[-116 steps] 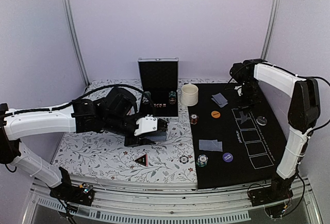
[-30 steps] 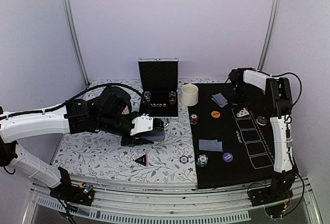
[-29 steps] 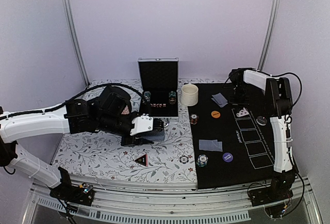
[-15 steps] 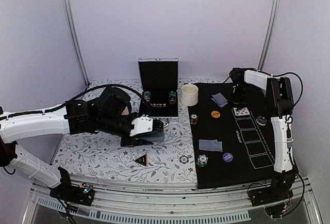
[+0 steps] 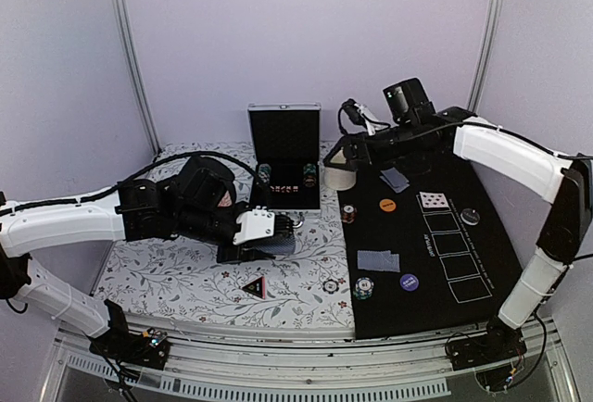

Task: Distribute texas hold em gaming equipment

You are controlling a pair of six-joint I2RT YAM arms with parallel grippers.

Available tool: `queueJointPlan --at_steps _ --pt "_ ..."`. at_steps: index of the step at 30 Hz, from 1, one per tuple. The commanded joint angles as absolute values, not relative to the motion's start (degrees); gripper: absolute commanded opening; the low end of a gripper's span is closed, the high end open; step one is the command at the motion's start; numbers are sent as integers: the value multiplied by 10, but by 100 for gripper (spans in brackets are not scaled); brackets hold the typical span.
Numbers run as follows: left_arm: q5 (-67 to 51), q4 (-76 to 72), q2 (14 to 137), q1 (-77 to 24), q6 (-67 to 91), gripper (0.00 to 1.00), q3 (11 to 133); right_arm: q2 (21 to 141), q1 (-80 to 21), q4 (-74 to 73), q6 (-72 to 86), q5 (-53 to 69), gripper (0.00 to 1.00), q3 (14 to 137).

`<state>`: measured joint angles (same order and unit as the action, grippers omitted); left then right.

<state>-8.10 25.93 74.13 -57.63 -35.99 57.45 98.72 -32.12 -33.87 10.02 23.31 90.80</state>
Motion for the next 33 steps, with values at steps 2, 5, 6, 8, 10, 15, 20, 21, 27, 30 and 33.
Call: queueJointPlan --at_steps 2,5,6,8,10,15,20,21,27,30,33 --pt "-65 240 732 -584 -357 48 573 918 -396 -78 167 402 99 744" --pt "-60 239 735 -584 -354 48 575 892 -424 44 221 418 99 657" --pt "-60 239 736 -584 -353 48 575 885 -430 85 235 424 99 632" --pt "-58 238 737 -583 -350 48 577 885 -443 123 262 421 99 606" --pt "-57 237 738 -584 -349 47 577 893 -456 141 269 416 99 594" --pt "-54 236 742 -583 -346 47 579 935 -493 176 280 418 99 594" --pt "-56 234 742 -583 -345 47 579 977 -502 182 286 399 100 608" --pt "-56 234 742 -583 -345 47 579 984 -503 184 286 397 99 611" --pt "-60 233 741 -582 -345 47 579 1014 -508 180 297 385 88 633" --pt "-59 233 739 -582 -346 47 577 1011 -509 164 299 375 79 632" --pt "-55 232 738 -581 -348 46 576 1003 -508 130 291 368 69 631"
